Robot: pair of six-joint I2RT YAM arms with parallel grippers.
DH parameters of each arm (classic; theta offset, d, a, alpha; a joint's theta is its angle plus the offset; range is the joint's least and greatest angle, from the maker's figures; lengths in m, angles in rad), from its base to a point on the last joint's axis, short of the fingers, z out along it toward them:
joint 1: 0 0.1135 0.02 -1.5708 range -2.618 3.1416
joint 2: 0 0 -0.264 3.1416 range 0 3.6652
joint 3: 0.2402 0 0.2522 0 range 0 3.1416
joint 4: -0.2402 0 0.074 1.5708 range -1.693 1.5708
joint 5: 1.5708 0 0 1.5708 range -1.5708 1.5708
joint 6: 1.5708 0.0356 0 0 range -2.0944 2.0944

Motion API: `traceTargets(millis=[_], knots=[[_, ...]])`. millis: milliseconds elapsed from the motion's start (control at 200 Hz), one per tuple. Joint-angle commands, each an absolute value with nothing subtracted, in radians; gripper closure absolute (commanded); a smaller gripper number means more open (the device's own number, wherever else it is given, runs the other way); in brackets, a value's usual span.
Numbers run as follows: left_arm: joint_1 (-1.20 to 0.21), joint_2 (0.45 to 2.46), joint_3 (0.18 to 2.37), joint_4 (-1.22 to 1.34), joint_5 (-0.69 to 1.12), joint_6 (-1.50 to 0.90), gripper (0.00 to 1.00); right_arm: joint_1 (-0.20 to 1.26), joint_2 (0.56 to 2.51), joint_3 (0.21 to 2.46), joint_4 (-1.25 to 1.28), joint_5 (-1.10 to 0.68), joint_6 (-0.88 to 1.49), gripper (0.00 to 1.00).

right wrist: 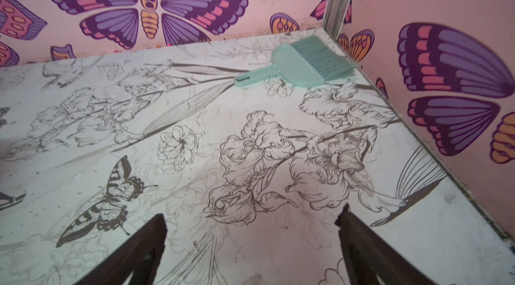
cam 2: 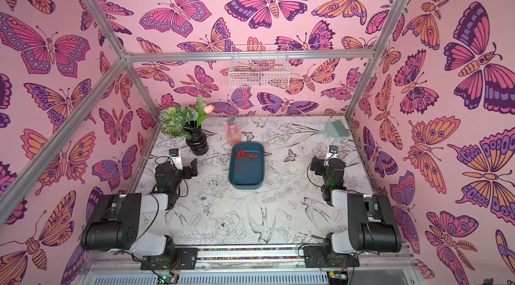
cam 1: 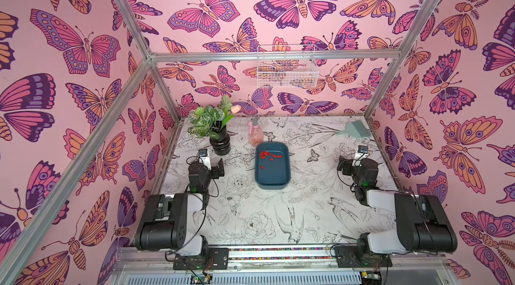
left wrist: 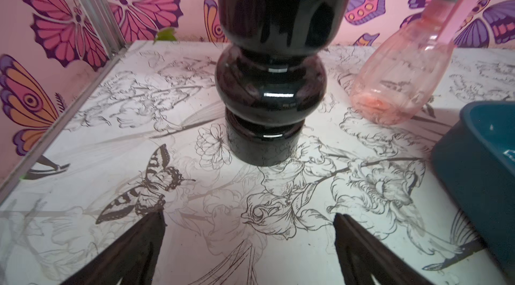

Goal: Take the screw protection sleeves out of the storage box
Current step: Pick up the screw protection sleeve from the storage box.

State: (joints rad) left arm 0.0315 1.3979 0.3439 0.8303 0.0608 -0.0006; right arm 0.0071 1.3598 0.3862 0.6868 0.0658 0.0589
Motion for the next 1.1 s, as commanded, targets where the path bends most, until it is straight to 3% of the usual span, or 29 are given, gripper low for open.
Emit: traceTargets(millis=[0, 155, 280, 506, 691, 1097], knots=[[0.002, 1.175, 0.339, 0.708, -0.008, -0.017, 0.00, 0.011, 1.211, 0.488, 0.379, 0.070, 0.133, 0.01], [-0.034, 0.967, 0.402, 0.403, -0.052, -0.263, 0.00, 0.008, 1.099, 0.550, 0.191, 0.081, 0.302, 0.01], [-0.026, 0.960, 0.535, 0.152, -0.010, -0.449, 0.00, 0.007, 1.005, 0.556, 0.095, 0.148, 0.522, 0.01], [-0.018, 1.109, 0.563, 0.312, 0.360, -0.601, 0.00, 0.006, 0.957, 0.568, 0.119, -0.145, 0.563, 0.01], [-0.025, 1.253, 0.559, 0.398, 0.436, -0.690, 0.00, 0.048, 1.116, 0.694, 0.059, -0.380, 0.549, 0.01], [-0.081, 1.432, 0.581, 0.466, 0.465, -0.741, 0.06, 0.431, 1.380, 1.018, -0.217, -0.201, 0.367, 0.01]])
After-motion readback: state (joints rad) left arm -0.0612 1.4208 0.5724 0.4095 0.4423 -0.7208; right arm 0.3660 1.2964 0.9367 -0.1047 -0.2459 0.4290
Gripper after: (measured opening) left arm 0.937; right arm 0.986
